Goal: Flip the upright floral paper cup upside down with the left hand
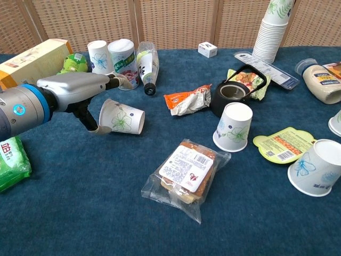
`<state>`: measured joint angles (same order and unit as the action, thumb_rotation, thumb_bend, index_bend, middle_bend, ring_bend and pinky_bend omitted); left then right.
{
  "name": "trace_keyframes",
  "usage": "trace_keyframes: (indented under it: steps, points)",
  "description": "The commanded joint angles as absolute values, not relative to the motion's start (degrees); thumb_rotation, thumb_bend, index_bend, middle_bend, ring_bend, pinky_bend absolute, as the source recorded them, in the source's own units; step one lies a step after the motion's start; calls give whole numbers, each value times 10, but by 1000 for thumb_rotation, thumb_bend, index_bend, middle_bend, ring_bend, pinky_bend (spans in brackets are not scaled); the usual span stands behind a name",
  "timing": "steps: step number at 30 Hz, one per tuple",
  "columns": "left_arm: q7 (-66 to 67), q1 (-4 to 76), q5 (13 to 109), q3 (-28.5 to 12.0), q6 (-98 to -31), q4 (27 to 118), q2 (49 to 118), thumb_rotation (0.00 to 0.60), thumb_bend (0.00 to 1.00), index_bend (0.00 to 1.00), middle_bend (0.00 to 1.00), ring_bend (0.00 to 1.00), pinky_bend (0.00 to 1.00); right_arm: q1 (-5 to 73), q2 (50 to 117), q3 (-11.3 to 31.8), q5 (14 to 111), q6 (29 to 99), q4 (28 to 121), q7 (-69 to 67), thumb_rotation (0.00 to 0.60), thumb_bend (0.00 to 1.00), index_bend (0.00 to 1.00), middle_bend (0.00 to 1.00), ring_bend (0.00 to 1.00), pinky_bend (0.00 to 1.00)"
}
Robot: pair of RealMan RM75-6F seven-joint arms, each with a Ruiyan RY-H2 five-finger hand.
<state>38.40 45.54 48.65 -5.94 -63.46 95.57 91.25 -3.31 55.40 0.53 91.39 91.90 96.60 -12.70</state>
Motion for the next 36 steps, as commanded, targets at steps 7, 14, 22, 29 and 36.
trace_keyframes:
  steps: [7, 14, 22, 29, 36]
  points:
    - [485, 503, 432, -80, -649, 955, 957, 600, 325, 75, 0, 0, 0, -34, 552, 6, 913, 920, 965, -134, 600, 21, 0, 0, 0, 0]
    - [543, 533, 370, -98, -660, 932, 998, 600, 325, 69, 0, 0, 0, -34, 549, 7, 910, 922, 962, -147, 600, 22, 0, 0, 0, 0]
    - [571, 552, 329, -104, -662, 911, 1022, 600, 325, 68, 0, 0, 0, -35, 548, 7, 912, 924, 960, -155, 600, 23, 0, 0, 0, 0]
    - [586, 559, 329, -101, -680, 896, 1040, 600, 324, 89, 32, 0, 12, -35, 546, 8, 910, 925, 958, -160, 600, 23, 0, 0, 0, 0]
    - [597, 560, 327, -102, -698, 884, 1050, 600, 326, 173, 231, 93, 133, -36, 546, 8, 909, 925, 958, -162, 600, 22, 0, 0, 0, 0]
